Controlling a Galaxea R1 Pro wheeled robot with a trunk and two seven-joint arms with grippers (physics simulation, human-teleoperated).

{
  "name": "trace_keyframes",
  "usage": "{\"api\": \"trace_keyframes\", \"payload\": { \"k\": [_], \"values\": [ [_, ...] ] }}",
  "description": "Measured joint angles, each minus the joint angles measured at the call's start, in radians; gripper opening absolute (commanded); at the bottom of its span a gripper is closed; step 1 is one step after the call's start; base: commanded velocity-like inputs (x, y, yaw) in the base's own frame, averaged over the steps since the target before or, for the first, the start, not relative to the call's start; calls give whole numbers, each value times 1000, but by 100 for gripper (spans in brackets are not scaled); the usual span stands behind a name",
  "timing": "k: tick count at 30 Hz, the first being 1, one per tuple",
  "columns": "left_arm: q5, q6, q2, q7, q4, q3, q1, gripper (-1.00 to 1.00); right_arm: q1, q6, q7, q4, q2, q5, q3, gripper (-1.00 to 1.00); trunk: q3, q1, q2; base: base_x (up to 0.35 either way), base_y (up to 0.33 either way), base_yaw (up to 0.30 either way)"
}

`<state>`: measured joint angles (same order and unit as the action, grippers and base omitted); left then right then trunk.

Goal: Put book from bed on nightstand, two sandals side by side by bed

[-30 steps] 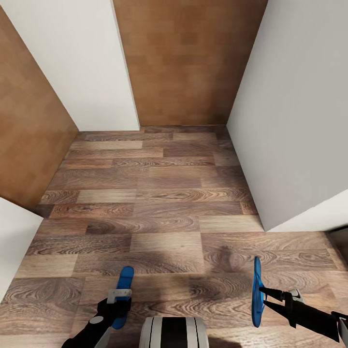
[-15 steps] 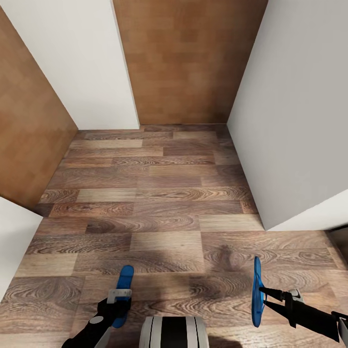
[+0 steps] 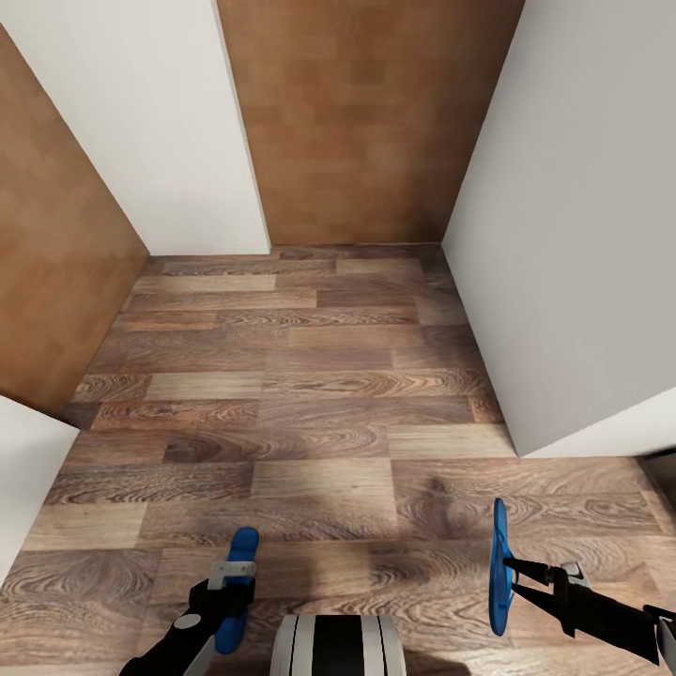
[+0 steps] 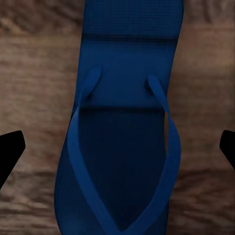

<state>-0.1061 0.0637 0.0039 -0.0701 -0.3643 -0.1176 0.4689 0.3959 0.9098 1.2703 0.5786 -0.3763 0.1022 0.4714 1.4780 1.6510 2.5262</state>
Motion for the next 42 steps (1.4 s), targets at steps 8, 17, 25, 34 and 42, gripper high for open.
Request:
{"api": "trace_keyframes", "payload": {
  "k": [8,17,25,34,42],
  "values": [
    [0,0,0,0,0,0,0,100,0,0,0,0,0,0,0,-100,12,1,1,0,0,0],
    [0,0,0,0,0,0,0,100,0,-1,0,0,0,-1,0,-100,23,3,1,0,0,0],
    [0,-2,0,0,0,-1,0,100,0,-1,0,0,0,-1,0,-100,54,6,3,0,0,0],
    [0,-1,0,0,0,-1,0,100,0,-1,0,0,0,-1,0,-100,66,8,4,0,0,0],
    [0,-1,0,0,0,-1,0,100,0,0,0,0,0,0,0,-100,74,9,4,0,0,0]
  ]
}}
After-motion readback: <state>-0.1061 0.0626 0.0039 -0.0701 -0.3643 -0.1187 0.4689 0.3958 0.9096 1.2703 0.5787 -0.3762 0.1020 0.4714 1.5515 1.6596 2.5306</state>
